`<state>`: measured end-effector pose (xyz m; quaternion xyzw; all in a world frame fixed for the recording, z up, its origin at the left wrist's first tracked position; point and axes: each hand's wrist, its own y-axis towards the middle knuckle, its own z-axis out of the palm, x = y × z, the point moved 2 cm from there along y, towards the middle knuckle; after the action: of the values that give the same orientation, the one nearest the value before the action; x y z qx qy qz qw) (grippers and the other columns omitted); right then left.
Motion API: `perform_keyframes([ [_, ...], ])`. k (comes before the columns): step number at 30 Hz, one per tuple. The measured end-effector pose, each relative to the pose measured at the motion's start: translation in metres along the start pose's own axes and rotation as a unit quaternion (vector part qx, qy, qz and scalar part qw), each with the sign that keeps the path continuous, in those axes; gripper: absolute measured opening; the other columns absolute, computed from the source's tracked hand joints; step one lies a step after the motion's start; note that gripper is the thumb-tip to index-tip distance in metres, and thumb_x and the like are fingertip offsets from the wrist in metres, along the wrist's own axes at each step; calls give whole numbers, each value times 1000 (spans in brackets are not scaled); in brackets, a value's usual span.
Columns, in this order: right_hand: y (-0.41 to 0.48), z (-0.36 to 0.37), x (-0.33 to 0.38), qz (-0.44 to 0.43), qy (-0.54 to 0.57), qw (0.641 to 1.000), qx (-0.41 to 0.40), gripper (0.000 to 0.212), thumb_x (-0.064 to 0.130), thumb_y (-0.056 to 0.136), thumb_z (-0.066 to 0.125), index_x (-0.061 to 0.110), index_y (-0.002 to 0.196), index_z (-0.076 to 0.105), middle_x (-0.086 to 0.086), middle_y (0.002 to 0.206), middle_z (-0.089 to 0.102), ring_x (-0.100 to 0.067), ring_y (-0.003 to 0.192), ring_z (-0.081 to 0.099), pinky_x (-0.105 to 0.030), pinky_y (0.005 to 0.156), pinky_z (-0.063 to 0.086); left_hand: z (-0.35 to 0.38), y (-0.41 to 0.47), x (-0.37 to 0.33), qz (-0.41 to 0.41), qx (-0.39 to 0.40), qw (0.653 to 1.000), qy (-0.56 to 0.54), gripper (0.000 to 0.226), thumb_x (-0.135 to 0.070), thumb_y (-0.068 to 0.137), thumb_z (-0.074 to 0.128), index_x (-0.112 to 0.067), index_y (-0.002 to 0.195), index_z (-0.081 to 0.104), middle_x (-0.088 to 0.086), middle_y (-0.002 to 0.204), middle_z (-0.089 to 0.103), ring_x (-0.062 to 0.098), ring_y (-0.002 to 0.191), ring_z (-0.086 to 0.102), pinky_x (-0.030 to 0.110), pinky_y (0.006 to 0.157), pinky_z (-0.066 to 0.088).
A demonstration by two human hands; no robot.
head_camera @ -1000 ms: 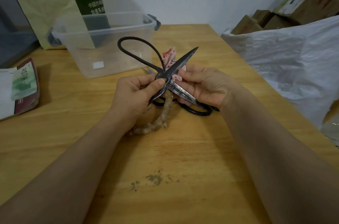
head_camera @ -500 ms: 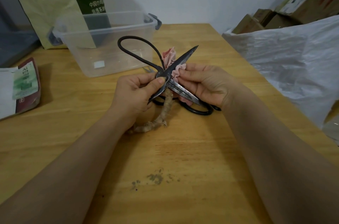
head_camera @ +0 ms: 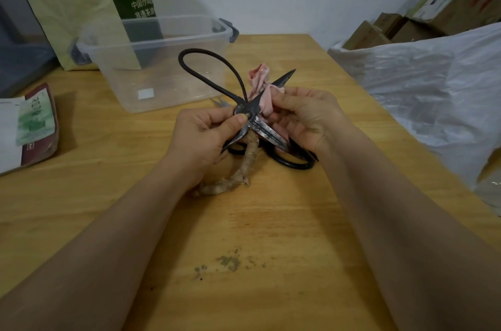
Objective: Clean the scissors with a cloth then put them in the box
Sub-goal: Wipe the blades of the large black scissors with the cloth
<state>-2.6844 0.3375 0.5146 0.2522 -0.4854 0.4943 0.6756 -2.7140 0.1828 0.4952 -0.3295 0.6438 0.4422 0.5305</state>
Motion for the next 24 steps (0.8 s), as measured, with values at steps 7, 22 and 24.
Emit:
perform_keyframes([
  [7, 3, -1, -7, 33, -28, 998, 47, 2, -1, 81, 66, 1, 80, 66, -7, 64, 67, -15, 58, 63, -22, 60, 55, -1, 0, 3, -18, -5, 1000, -3, 13, -8, 90, 59, -11, 86, 71, 6, 57, 61, 11, 34, 29, 16, 35, 22],
  [22, 4, -2, -6, 28, 4, 1000, 5, 3, 4, 81, 69, 4, 80, 65, -6, 64, 69, -13, 57, 63, -21, 51, 54, 4, 0, 0, -16, -8, 1000, -13, 15, -2, 91, 56, 6, 98, 67, -5, 48, 60, 0, 28, 39, 10, 32, 27],
  [24, 3, 0, -11, 37, -35, 998, 46, 5, 0, 79, 68, 0, 84, 66, -8, 69, 70, -15, 59, 65, -24, 57, 58, 4, -1, 0, -20, -13, 1000, -3, 15, -3, 91, 56, 5, 96, 67, -1, 52, 61, 0, 28, 40, 10, 32, 26],
])
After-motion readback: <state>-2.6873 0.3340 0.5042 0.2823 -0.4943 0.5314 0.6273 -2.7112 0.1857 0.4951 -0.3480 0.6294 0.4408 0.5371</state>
